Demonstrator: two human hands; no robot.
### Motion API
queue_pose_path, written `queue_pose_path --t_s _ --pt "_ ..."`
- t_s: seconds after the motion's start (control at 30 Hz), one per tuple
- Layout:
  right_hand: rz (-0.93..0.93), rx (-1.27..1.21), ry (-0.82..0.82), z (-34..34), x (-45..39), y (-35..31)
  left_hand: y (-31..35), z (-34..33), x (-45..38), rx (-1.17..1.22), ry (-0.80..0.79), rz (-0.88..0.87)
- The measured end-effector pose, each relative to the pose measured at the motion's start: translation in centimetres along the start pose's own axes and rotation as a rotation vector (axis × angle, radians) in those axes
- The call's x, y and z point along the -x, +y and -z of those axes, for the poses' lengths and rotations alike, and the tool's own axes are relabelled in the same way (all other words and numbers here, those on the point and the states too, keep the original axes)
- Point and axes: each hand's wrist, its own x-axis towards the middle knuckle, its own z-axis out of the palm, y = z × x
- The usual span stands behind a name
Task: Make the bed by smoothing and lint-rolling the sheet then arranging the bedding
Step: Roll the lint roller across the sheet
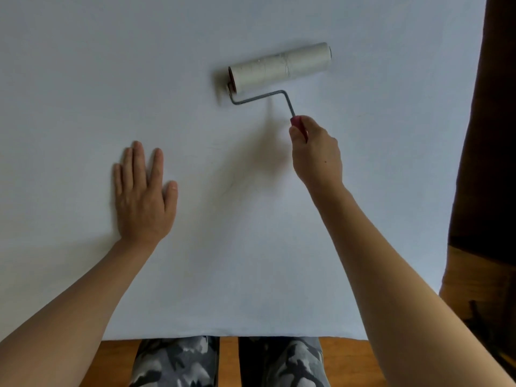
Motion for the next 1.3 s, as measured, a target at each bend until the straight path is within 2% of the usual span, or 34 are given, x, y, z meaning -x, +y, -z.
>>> queue_pose_path --t_s 0.2,0.47,0.67,0.87,1.07,1.17,1.3 --pt "-0.028 0.026 0.02 -0.4 5.2 3.8 0.2 0.2 0.0 0.008 -0.011 0.018" --pt "-0.134 0.044 -0.015 -0.1 17.2 12.9 3.1 -0.3 2.6 0.027 0.003 0.171" --pt "-0.205 -0.053 0.009 1.4 20.8 15.1 5.6 0.0 2.5 0.103 0.018 0.293" --pt "-0.067 -0.163 0.144 3.5 15.3 12.2 13.4 2.0 -0.2 0.26 0.029 0.058" --pt "-0.032 -0.198 0.302 8.7 3.7 9.4 21.7 1.1 -2.7 0.212 -0.056 -0.174" --pt "-0.05 -0.159 0.234 10.0 -1.5 8.9 24.7 0.0 -4.6 0.16 -0.126 -0.219" --pt "-0.057 -0.049 0.147 9.8 -4.6 9.7 26.1 -1.9 -7.9 0.081 -0.129 -0.133"
